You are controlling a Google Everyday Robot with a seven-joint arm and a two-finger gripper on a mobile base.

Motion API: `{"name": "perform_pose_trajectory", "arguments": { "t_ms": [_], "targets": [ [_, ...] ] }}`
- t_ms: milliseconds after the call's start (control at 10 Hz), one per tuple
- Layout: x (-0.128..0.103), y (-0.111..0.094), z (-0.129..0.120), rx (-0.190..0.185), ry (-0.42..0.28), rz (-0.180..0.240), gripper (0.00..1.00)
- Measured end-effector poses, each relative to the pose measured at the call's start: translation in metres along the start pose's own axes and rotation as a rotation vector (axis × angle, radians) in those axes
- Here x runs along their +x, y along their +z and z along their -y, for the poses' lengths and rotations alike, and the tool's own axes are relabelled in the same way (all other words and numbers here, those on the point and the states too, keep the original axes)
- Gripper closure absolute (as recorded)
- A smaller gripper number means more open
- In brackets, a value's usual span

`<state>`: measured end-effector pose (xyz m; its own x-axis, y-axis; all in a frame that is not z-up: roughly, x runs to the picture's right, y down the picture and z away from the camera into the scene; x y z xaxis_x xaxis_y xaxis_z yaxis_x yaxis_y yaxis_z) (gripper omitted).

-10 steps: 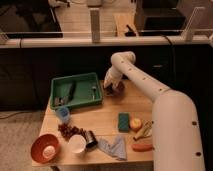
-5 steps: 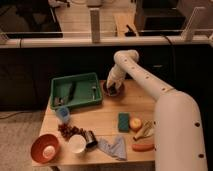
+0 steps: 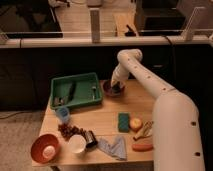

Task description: Wipe purple bowl with eraser

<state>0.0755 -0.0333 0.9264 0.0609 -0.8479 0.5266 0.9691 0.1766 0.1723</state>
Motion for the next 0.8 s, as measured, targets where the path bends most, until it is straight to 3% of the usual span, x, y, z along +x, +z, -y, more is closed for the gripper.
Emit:
{"name": "perform_pose_trajectory", "arguments": {
  "t_ms": [400, 800],
  "targets": [
    [0.012, 0.005, -0.013, -0.014, 0.052, -0.013, 1.0],
    [0.012, 0.01, -0.007, 0.004, 0.028, -0.019, 1.0]
  ]
}}
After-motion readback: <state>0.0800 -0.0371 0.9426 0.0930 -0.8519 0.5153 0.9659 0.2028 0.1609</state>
